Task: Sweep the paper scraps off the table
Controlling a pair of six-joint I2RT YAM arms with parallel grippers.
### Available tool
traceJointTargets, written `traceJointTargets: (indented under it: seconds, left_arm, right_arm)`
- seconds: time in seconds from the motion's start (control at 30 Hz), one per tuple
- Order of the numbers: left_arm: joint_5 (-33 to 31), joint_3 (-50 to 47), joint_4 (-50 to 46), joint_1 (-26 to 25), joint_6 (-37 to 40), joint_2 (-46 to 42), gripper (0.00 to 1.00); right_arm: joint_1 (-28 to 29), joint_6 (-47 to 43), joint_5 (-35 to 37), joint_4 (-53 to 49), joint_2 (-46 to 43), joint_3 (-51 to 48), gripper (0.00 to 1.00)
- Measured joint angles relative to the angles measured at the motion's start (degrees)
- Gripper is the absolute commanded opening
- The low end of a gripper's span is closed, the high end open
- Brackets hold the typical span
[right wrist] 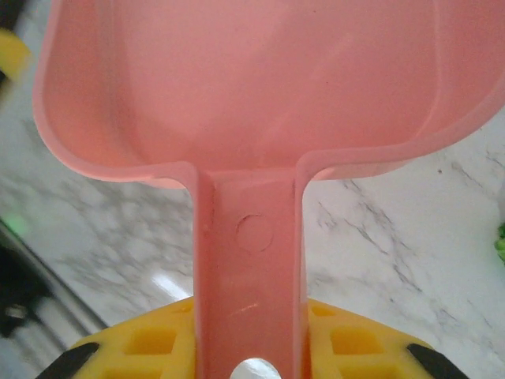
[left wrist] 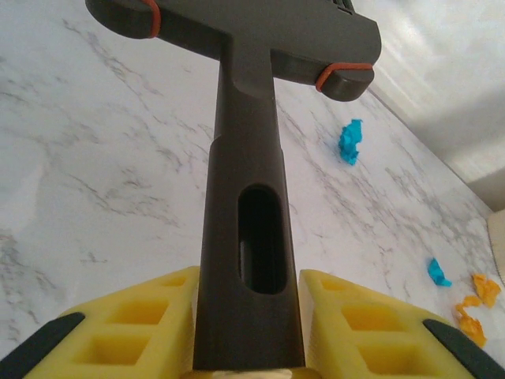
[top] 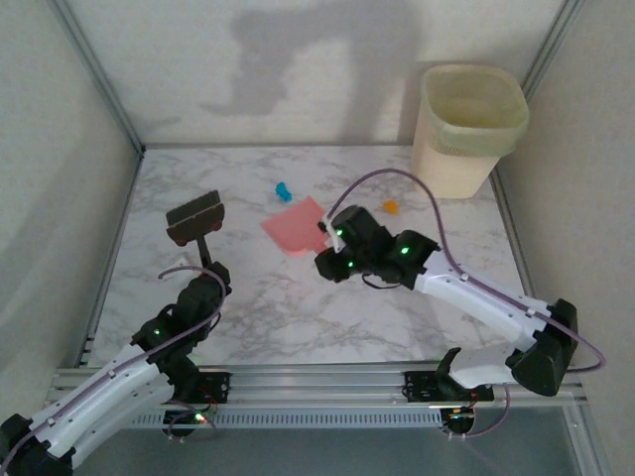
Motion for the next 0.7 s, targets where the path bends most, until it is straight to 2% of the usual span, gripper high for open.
traceJointTargets:
  seconds: [0.13, 0.43, 0.53, 0.7]
  left_arm:
    - [-2.23, 0.0, -1.6, 0.0, -0.98, -0.44, 0.0]
    - [-4.9, 0.02, -2.34, 0.02, -1.49, 0.79, 0.0]
    - [-4.61, 0.07, -1.51, 0.15, -1.51, 4.28, 0.0]
    - [-1.64, 4.76, -1.88, 0.66, -2.14, 15.19, 0.0]
  right_arm:
    - [2.49, -3.15, 5.05, 2.67, 4.0, -2.69, 0.0]
    - [2.89, -5.25, 11.34, 12.48, 9.33, -10.62, 0.0]
    - [2.93, -4.83, 12.41, 15.52, 12.41, -12.02, 0.0]
    - [2.84, -2.75, 13.7, 16.55, 17.09, -12.15, 0.0]
